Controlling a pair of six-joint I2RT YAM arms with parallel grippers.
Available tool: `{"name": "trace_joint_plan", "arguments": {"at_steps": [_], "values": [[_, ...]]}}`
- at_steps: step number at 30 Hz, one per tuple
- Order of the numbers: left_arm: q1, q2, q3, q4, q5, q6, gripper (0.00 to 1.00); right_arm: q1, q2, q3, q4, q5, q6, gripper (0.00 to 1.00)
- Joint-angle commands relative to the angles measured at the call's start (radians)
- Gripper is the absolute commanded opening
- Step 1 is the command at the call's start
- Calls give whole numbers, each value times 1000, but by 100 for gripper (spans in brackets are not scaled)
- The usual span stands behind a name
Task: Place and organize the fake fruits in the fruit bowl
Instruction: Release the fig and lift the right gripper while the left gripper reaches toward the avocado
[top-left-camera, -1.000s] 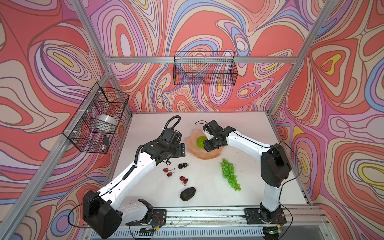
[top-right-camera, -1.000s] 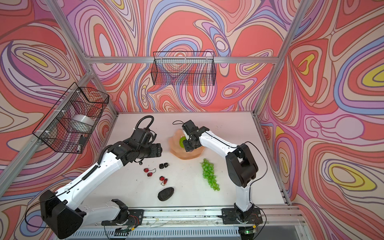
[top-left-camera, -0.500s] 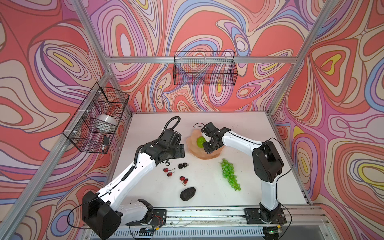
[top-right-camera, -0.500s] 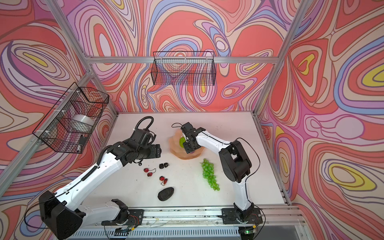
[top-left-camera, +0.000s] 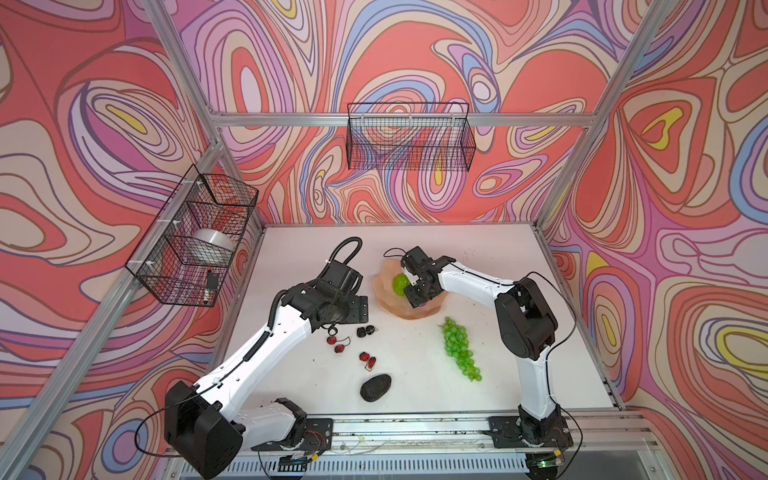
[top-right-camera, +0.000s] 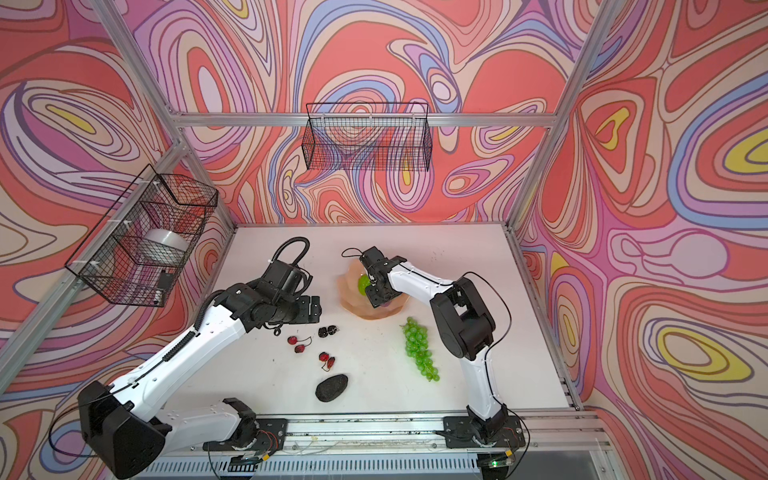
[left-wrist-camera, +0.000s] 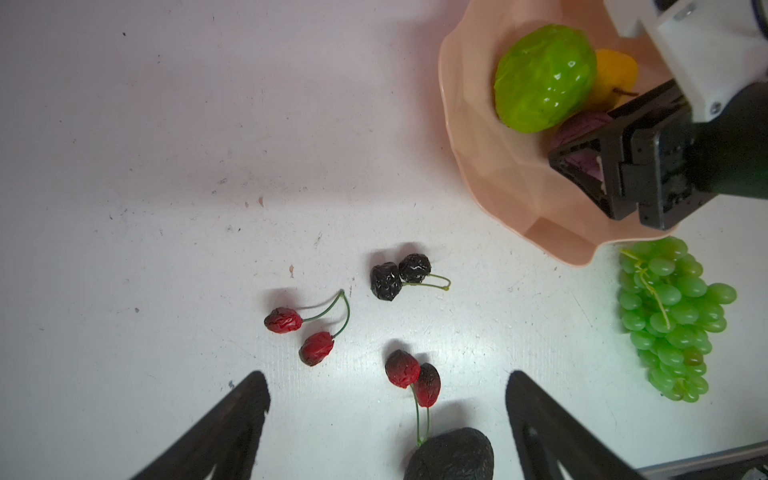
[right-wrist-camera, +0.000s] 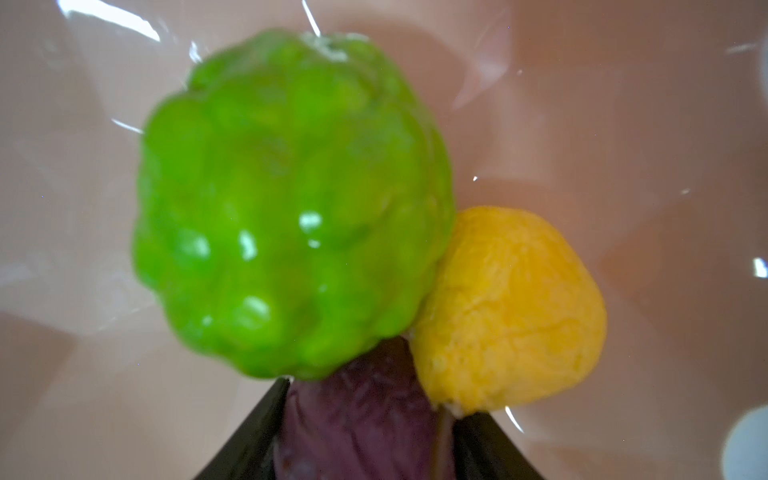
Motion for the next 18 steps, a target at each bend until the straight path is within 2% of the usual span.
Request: {"name": "trace_joint_plan", "arguments": {"at_steps": [1, 7, 14, 18], "values": [[-3, -24, 6, -69, 47, 13, 95, -1, 15, 24, 8, 28, -10, 67], [-4, -3, 8, -102, 187, 35, 96, 0, -8, 54, -7, 36, -21, 79], [-17, 4, -19, -172, 340, 68, 89, 0, -122, 38, -29, -6, -8, 79], [-89, 27, -52, -177, 392, 53, 88, 0, -199, -1, -35, -25, 6, 79]]}}
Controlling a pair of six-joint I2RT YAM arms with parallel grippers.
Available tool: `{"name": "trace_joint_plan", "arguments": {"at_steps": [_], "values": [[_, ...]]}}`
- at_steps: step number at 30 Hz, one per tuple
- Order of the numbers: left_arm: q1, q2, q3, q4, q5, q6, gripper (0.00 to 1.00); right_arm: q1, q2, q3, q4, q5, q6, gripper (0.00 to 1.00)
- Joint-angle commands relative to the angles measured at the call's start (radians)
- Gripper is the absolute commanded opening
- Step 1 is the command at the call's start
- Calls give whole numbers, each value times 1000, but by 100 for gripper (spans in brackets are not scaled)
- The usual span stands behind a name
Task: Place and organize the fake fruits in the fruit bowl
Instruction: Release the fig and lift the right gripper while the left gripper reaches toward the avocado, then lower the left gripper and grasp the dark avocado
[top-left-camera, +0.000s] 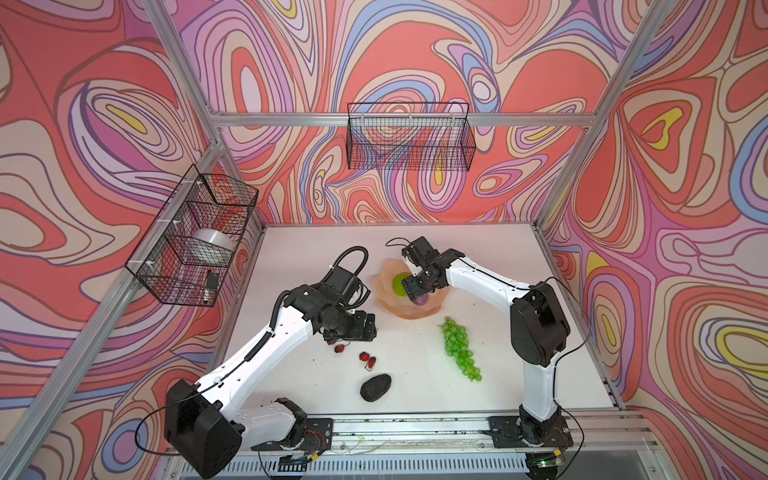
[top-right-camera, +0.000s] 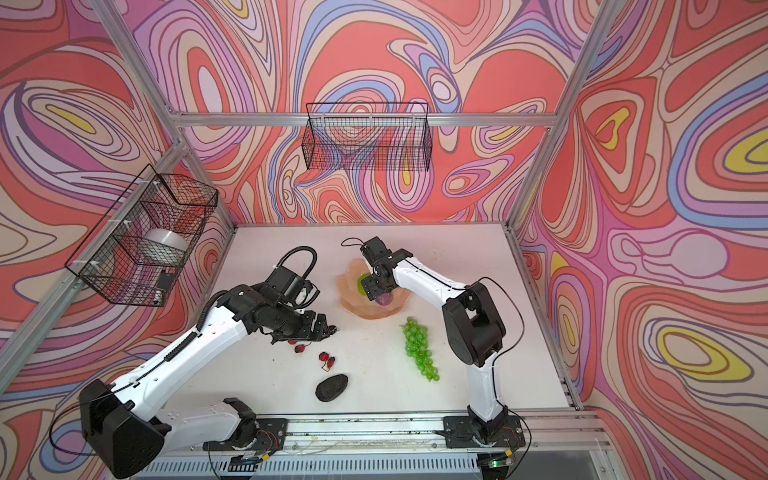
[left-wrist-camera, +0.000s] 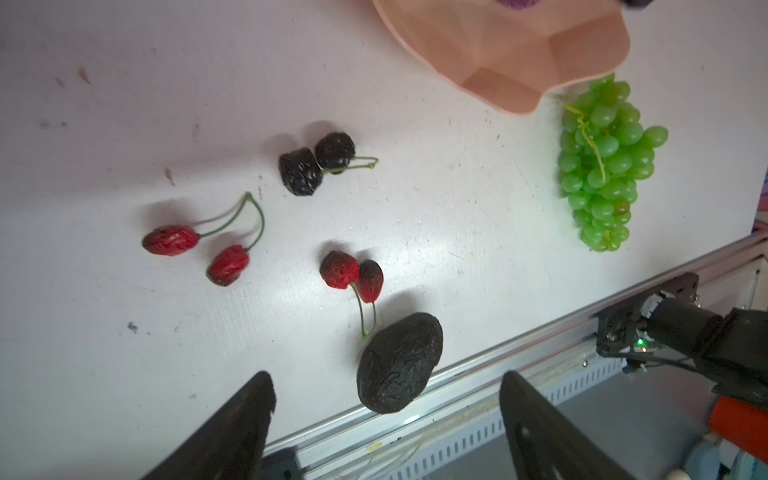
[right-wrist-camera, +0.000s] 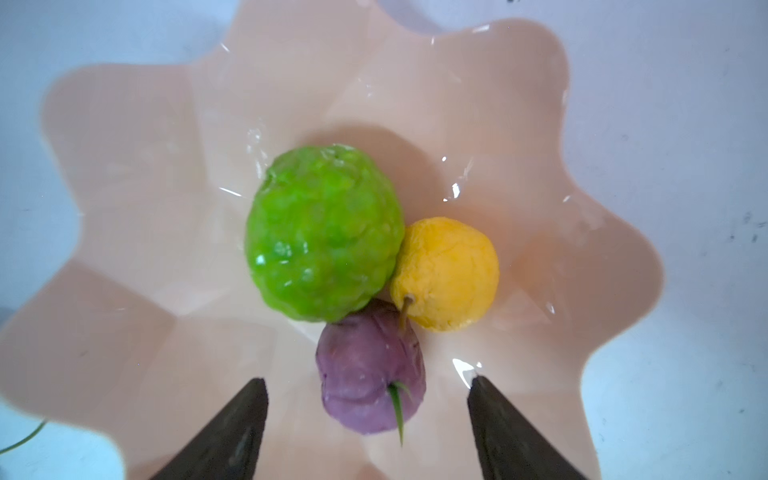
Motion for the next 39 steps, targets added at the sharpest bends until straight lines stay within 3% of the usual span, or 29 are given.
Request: {"name": "trace_joint_plan", "arguments": {"at_steps": [1, 6, 13, 23, 33, 39], "values": [[-79, 35, -31, -58, 78, 2, 88, 1, -99, -38, -9, -20, 21, 79], [-227, 134, -37, -65, 69, -5, 90, 0, -181, -102, 32, 5, 40, 79], [-348, 274, -24, -81, 9, 19, 87, 0, -285, -226, 148, 27, 79, 79], [-364, 338, -108, -40, -23, 5, 83, 0, -316, -300, 192, 37, 88, 79], [-364, 359, -153, 50, 12, -27, 75, -2, -315, -320, 200, 24, 99, 79], [-364, 356, -171, 64, 17, -27, 62, 0, -317, -332, 212, 17, 105, 78]]}}
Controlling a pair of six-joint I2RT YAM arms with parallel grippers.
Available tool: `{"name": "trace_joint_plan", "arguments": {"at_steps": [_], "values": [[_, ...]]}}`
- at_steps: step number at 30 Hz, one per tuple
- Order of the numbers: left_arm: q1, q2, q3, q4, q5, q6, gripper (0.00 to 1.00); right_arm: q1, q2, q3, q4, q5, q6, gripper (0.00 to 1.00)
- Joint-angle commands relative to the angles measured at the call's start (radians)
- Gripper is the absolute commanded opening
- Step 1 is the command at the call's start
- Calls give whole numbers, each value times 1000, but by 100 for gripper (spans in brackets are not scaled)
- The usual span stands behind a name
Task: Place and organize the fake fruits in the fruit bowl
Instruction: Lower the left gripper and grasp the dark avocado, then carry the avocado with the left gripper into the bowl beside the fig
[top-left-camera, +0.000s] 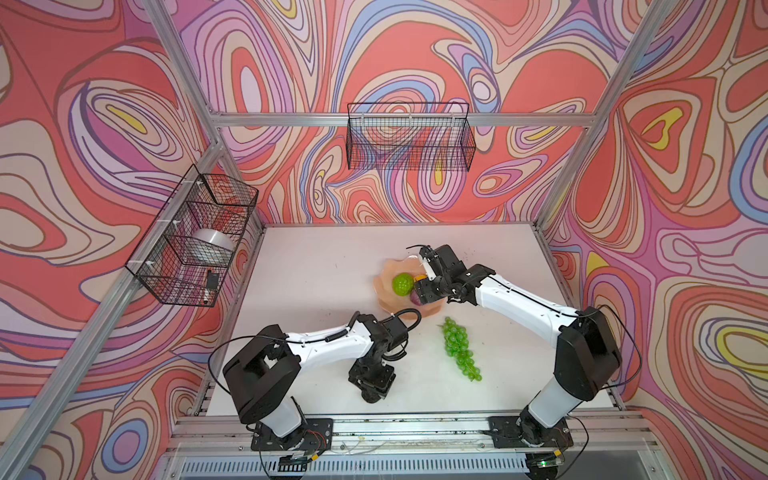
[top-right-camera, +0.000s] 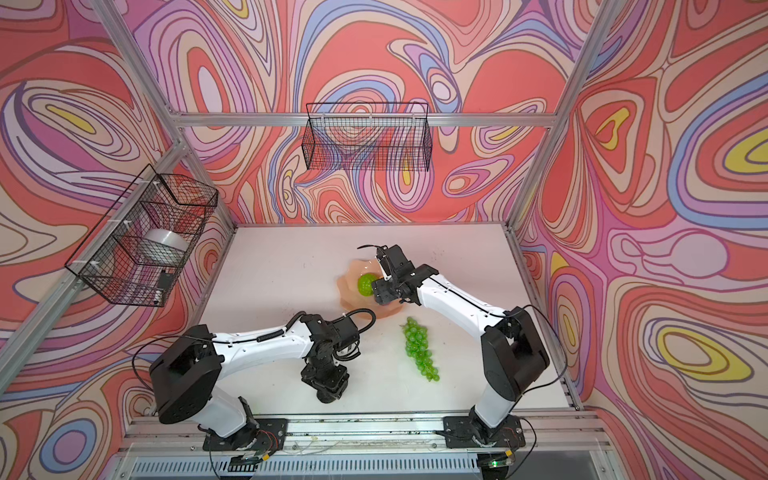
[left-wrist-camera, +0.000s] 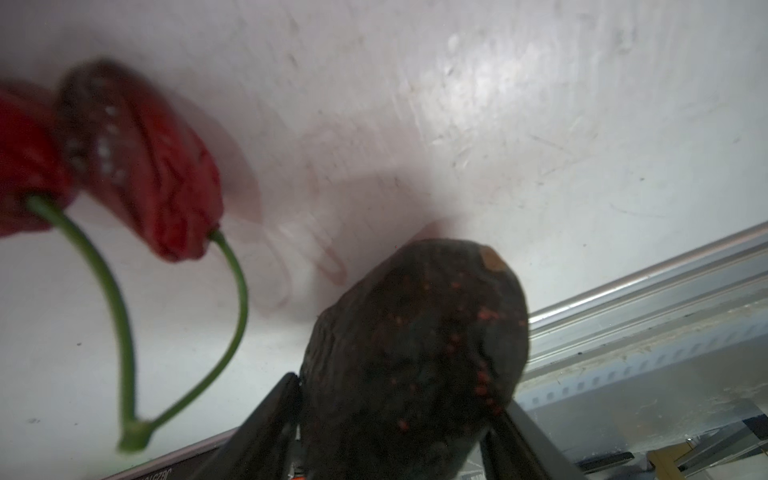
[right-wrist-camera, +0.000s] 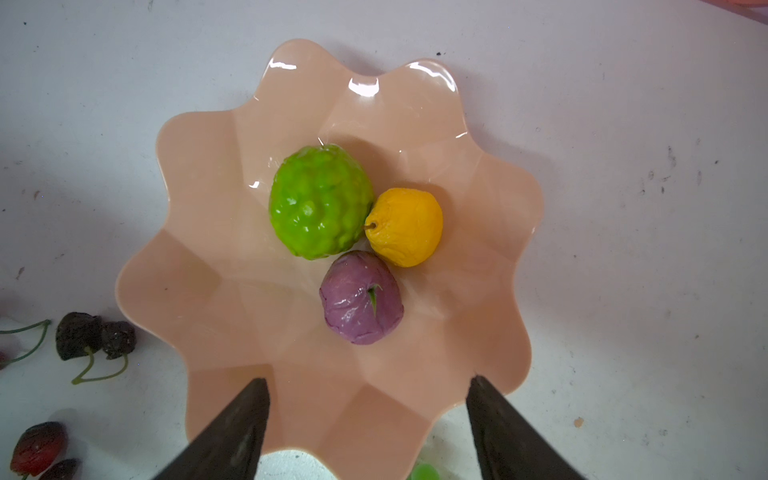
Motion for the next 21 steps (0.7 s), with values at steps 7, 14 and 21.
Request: {"name": "trace_joint_plan", "arguments": {"at_steps": [7, 14, 21], "values": [[-1, -93, -15, -32, 26, -13, 47, -1, -50, -23, 20, 9, 15, 78], [99, -222, 145, -102, 150, -53, 48, -1, -129, -60, 84, 53, 20, 77], [266, -69, 445, 14, 147, -156, 50, -1, -97, -12, 110, 22, 13, 77]]}}
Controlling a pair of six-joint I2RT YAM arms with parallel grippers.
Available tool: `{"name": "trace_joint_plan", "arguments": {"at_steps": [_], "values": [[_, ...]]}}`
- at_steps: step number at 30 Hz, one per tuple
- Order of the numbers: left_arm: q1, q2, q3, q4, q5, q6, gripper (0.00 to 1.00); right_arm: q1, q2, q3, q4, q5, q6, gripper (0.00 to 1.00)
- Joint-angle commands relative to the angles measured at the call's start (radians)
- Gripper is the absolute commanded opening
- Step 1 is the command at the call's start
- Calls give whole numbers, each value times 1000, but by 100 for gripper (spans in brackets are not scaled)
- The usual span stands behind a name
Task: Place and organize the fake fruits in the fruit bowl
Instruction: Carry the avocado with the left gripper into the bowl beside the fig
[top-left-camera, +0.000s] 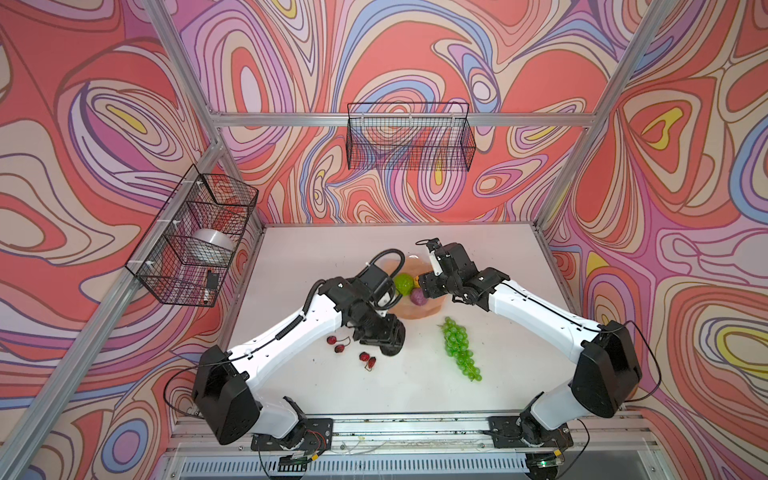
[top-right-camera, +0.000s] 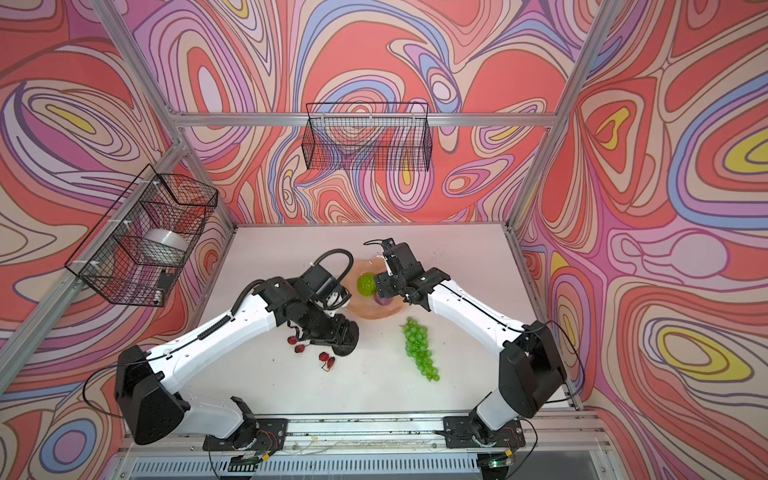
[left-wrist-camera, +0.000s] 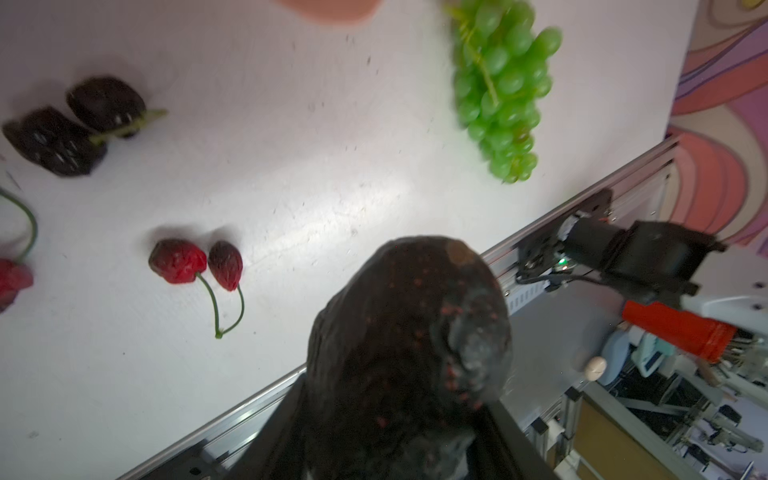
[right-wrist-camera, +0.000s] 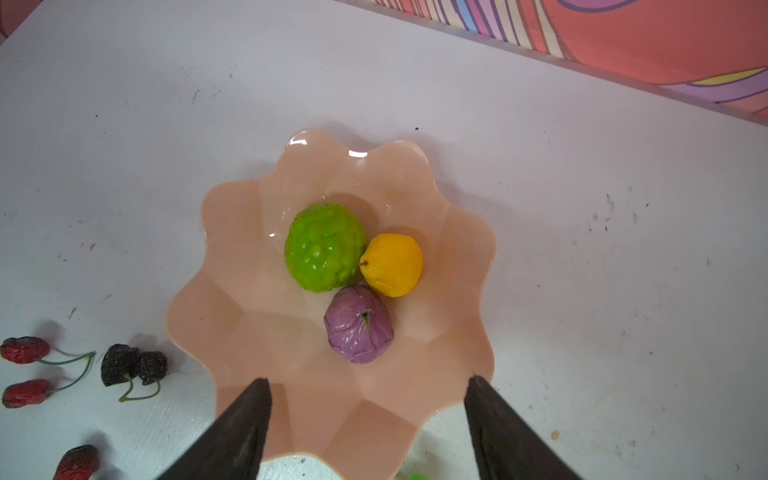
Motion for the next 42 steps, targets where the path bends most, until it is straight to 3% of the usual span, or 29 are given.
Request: {"name": "trace_joint_plan", "arguments": {"at_steps": [1, 8, 17, 25, 42], "values": [[57, 100, 98, 68, -7, -99, 49, -1, 18, 42, 26, -10, 4, 77], [162, 260, 146, 254, 0, -286, 47, -3, -22, -11, 77, -77, 59, 77], [183, 428, 199, 390, -34, -407, 47, -11, -63, -84, 87, -60, 71, 77], [183, 463, 144, 474, -72, -510, 48, -39, -112, -149, 103, -67, 75, 77], [183, 540, 121, 509, -87, -564, 51, -71, -81, -167, 118, -113, 75, 77]]}}
